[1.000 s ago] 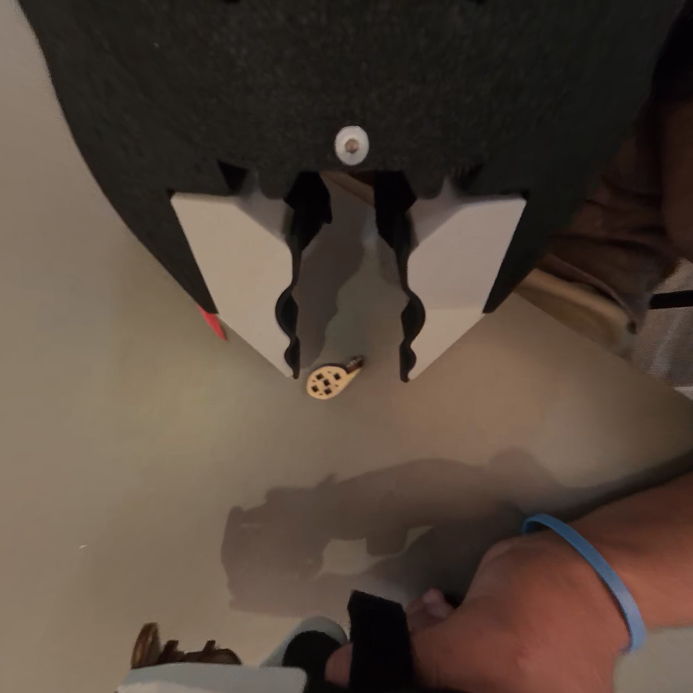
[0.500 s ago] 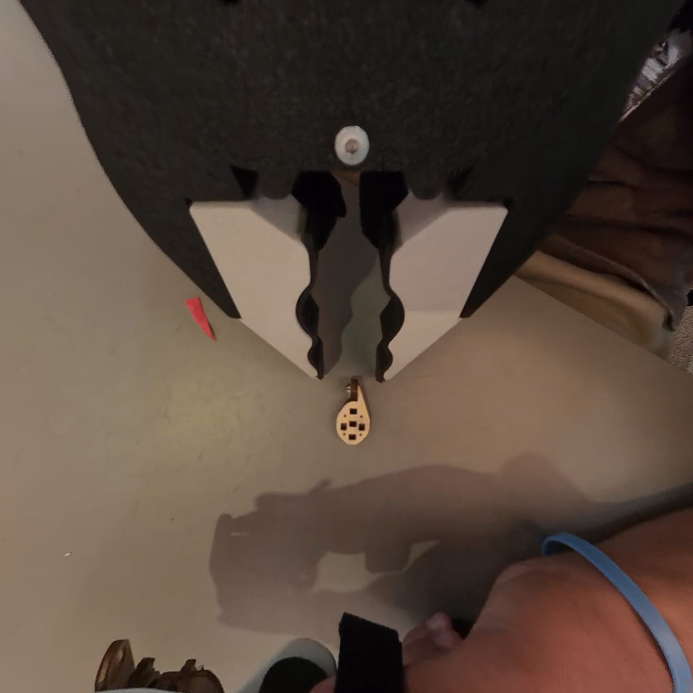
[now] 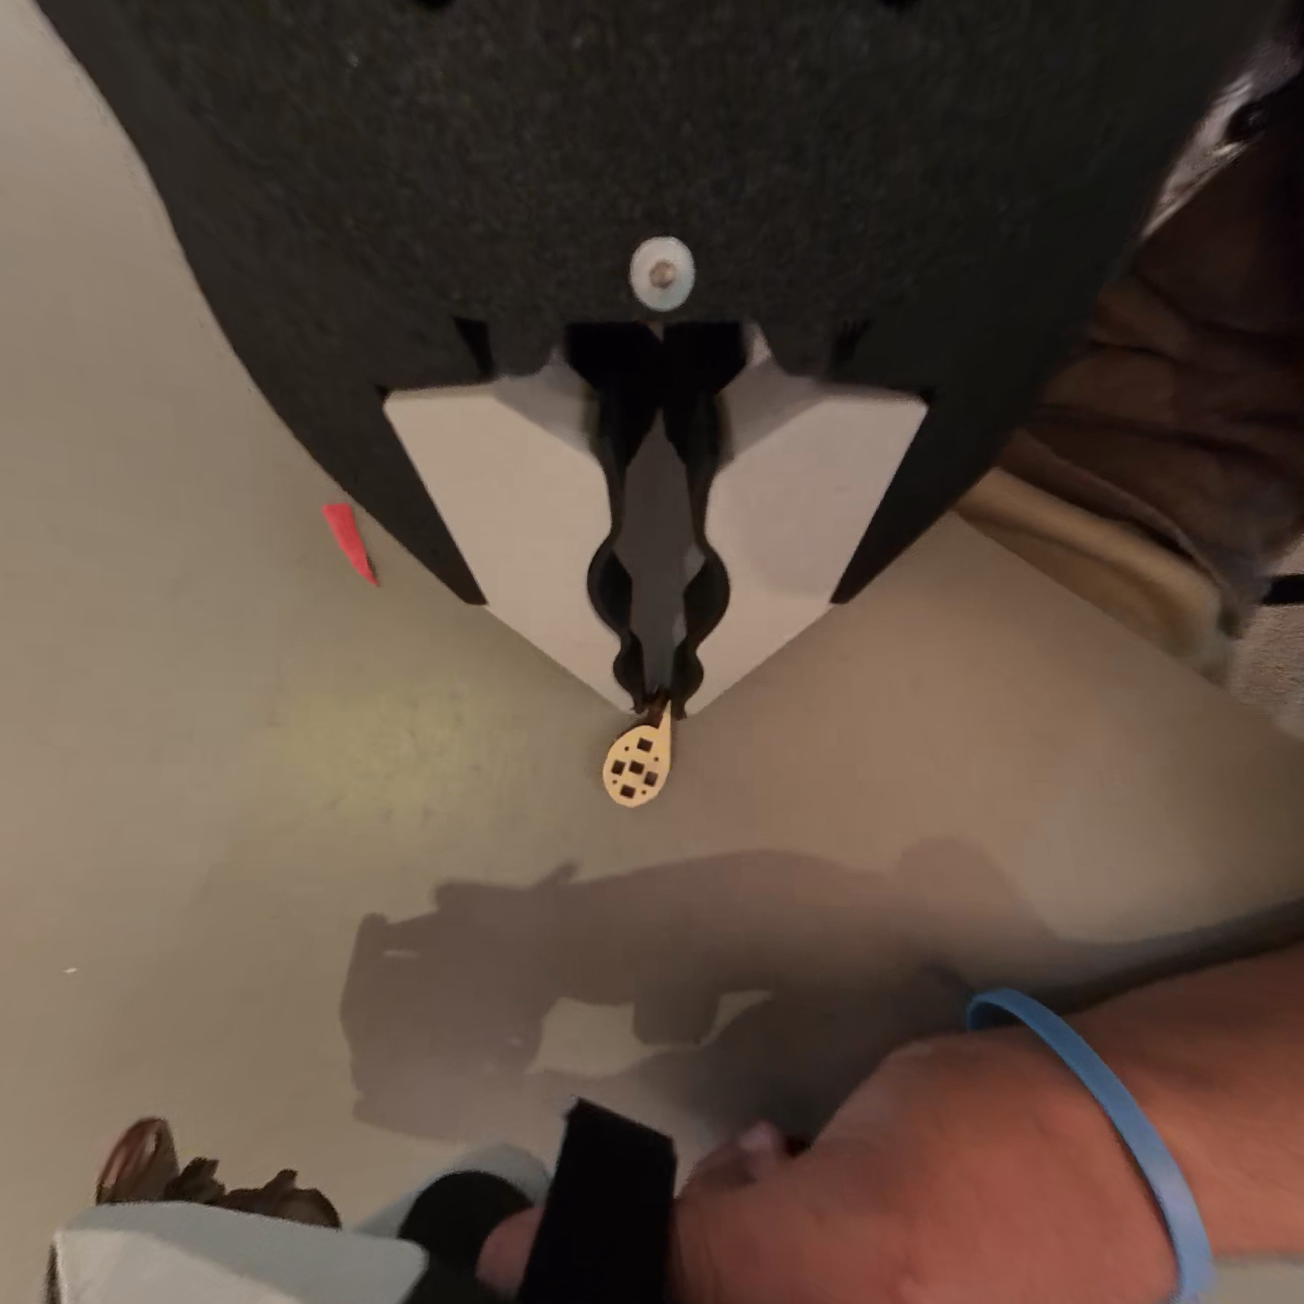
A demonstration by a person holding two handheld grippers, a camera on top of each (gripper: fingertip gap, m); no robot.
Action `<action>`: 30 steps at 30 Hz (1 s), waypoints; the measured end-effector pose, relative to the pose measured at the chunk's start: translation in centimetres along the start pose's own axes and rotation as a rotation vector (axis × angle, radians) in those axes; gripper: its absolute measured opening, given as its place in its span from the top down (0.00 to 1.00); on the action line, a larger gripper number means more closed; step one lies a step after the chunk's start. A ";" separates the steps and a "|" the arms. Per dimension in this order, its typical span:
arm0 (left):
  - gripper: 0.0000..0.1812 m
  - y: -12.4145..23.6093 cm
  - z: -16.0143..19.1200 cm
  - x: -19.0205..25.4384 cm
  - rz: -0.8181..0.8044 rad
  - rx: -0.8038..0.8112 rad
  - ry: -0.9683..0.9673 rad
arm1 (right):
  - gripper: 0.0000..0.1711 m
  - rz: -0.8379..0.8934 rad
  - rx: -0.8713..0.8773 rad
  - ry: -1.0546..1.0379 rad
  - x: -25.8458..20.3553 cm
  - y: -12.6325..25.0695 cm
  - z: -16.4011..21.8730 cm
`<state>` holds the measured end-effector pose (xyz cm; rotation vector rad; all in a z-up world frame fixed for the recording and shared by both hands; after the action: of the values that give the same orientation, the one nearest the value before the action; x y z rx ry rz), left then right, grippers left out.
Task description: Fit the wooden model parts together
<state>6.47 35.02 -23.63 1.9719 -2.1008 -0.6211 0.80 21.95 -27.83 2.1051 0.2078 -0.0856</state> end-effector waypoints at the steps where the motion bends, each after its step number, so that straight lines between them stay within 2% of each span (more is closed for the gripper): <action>1: 0.76 0.0 0.0 0.0 0.001 0.001 0.004 | 0.96 -0.102 0.033 -0.068 -0.2 0.4 -0.3; 3: 0.76 0.1 0.0 -0.2 0.003 0.007 0.018 | 0.96 -0.409 0.121 -0.288 -0.5 1.7 -1.3; 5: 0.76 0.2 -0.1 -0.4 0.001 0.019 0.029 | 0.96 -0.794 0.199 -0.565 0.1 3.5 -2.4; 6: 0.76 0.2 -0.1 -0.5 0.001 0.020 0.034 | 0.96 -0.924 0.217 -0.704 1.3 4.1 -2.5; 7: 0.76 0.3 -0.1 -0.5 0.002 0.021 0.040 | 0.96 -0.972 0.223 -0.796 2.8 4.2 -2.4; 9: 0.76 0.3 -0.1 -0.6 0.005 0.022 0.045 | 0.96 -0.885 0.124 -0.817 5.4 3.4 -1.0; 12: 0.76 0.3 -0.1 -0.5 0.005 0.022 0.039 | 0.96 -0.651 0.092 -0.775 9.5 3.6 0.0; 16: 0.76 0.2 -0.1 -0.5 0.007 0.017 0.037 | 0.96 -0.315 0.012 -0.469 12.6 5.1 0.2; 19: 0.76 0.2 -0.1 -0.5 0.007 0.019 0.042 | 0.97 0.338 -0.131 -0.064 17.9 7.3 0.8; 21: 0.76 0.2 -0.1 -0.5 0.006 0.018 0.040 | 0.96 0.632 -0.284 0.214 19.8 8.3 1.1; 23: 0.76 0.2 -0.1 -0.5 0.004 0.017 0.038 | 0.96 0.698 -0.402 0.349 20.1 8.0 1.6; 27: 0.76 0.3 -0.1 -0.5 0.000 0.022 0.038 | 0.96 0.639 -0.526 0.445 19.3 6.8 3.1; 30: 0.76 0.3 -0.1 -0.6 0.001 0.019 0.041 | 0.87 0.430 -0.490 0.389 16.6 5.9 3.9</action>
<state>6.34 35.55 -23.35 1.9766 -2.0916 -0.5578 18.31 17.50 -27.25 1.6164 -0.0020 0.5782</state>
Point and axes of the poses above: each gripper's, where its closed fingertips meet, y back along the fingers, z out of its underside, x = y × z across the jaws, the point moved 4 cm from there along y, back along the fingers, and after that the axes turned 5 degrees about -x, right-handed, at the moved point
